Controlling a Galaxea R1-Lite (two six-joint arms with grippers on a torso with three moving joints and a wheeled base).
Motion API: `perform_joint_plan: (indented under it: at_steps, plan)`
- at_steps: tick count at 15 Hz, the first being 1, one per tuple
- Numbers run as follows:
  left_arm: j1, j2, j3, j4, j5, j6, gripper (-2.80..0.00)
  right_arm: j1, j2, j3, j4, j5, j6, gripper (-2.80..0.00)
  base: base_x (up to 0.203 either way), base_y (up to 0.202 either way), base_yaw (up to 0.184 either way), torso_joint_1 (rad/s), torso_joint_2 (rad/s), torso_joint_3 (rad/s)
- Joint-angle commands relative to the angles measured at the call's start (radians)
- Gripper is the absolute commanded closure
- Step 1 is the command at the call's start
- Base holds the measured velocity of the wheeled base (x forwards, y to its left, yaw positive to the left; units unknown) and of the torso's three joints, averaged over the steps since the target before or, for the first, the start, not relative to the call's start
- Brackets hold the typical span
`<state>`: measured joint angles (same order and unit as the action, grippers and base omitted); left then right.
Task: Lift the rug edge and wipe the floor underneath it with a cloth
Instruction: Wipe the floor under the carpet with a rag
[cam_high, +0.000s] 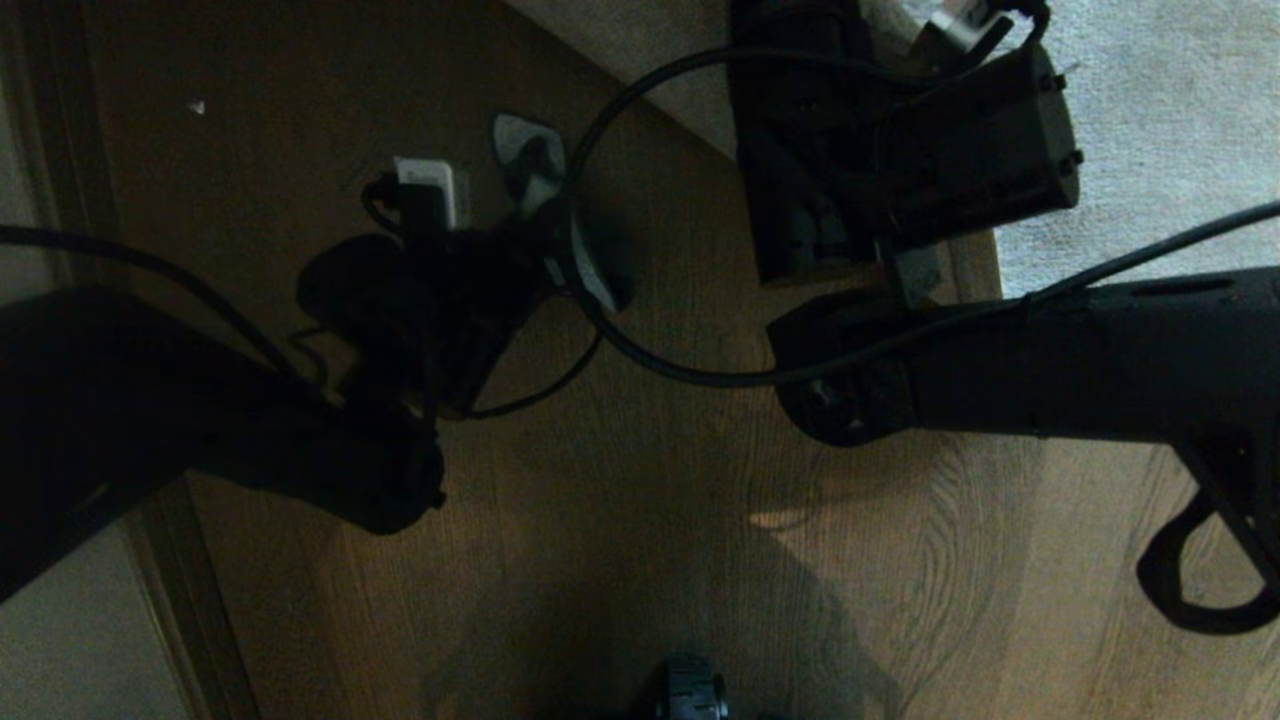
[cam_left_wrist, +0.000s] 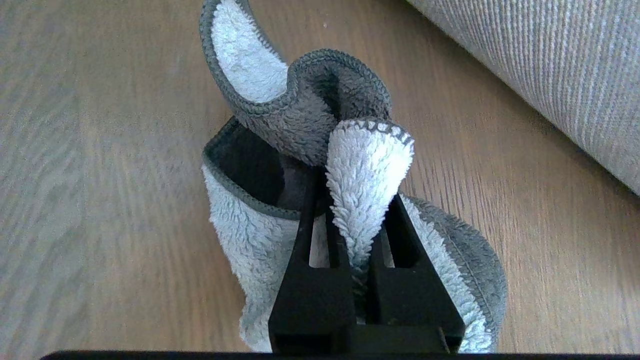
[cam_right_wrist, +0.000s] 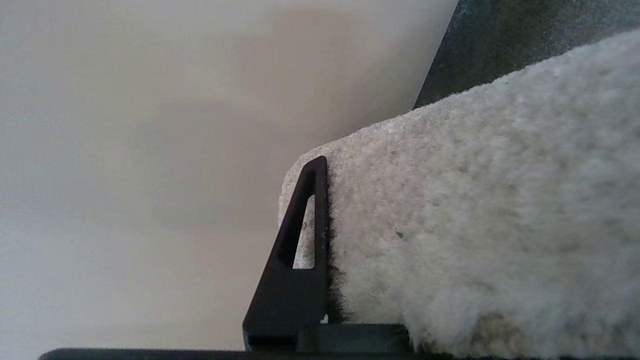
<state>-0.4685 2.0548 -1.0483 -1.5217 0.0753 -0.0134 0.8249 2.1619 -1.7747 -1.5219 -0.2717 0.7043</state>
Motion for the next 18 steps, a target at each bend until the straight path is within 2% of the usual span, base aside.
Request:
perform_joint_plan:
  at_steps: [1, 11, 18]
  plan:
    - [0.007, 0.036, -0.044, -0.048, 0.003, 0.0, 0.0, 0.0, -0.001, 0.004, -0.048, -0.001, 0.004, 0.0, 0.0, 0.0, 0.0, 0.0, 0.0, 0.0]
    - [0.14, 0.031, -0.071, -0.042, -0.002, 0.004, 0.0, 0.019, 0.01, 0.003, -0.048, -0.001, -0.006, 0.0, 0.0, 0.0, 0.0, 0.0, 0.0, 0.0]
    - [0.311, 0.003, -0.067, -0.043, 0.002, 0.004, 0.0, 0.043, 0.022, 0.003, -0.048, 0.0, -0.008, 0.0, 0.0, 0.0, 0.0, 0.0, 0.0, 0.0]
